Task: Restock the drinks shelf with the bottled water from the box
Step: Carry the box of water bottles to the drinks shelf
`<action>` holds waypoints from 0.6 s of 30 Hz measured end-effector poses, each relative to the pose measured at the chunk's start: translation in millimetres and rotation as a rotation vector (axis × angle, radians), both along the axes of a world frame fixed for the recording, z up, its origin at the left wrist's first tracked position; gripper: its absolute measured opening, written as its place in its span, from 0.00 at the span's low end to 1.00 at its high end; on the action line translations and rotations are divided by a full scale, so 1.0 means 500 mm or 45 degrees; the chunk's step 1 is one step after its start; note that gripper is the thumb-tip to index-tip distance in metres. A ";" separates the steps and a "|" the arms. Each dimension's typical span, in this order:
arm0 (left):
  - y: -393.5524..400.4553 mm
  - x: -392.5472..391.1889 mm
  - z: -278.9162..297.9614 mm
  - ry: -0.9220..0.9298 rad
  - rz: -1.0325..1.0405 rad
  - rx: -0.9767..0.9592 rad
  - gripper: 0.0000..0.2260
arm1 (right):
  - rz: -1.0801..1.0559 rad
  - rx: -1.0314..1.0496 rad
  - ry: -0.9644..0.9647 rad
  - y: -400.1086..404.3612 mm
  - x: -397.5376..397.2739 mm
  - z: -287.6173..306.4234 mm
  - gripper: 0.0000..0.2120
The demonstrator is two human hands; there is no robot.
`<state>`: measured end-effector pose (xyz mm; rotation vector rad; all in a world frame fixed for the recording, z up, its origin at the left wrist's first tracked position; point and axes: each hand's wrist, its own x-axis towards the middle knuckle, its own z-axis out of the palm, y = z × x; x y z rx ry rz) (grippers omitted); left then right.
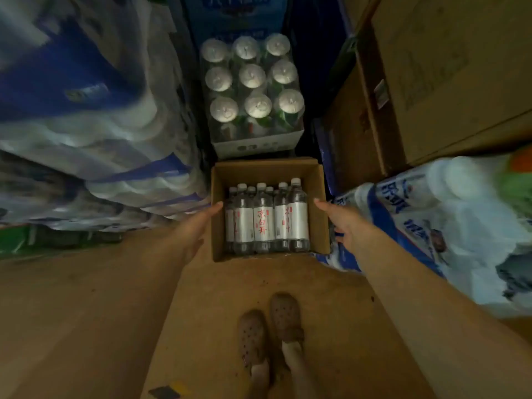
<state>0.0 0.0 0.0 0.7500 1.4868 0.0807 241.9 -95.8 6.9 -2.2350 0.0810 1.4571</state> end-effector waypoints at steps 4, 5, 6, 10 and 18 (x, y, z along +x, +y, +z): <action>0.016 0.020 -0.058 -0.119 0.183 -0.021 0.26 | -0.067 0.032 0.008 0.006 0.018 -0.069 0.38; 0.019 0.025 -0.071 -0.110 0.200 -0.029 0.26 | -0.073 0.034 0.018 0.008 0.017 -0.083 0.39; 0.023 0.031 -0.083 -0.096 0.210 -0.042 0.26 | -0.085 0.029 0.024 0.010 0.017 -0.100 0.40; 0.039 0.052 -0.131 -0.054 0.144 -0.110 0.14 | -0.099 0.017 0.057 0.023 0.028 -0.176 0.40; 0.055 0.049 -0.237 0.424 -0.239 0.168 0.14 | 0.245 -0.119 -0.473 0.043 0.030 -0.259 0.20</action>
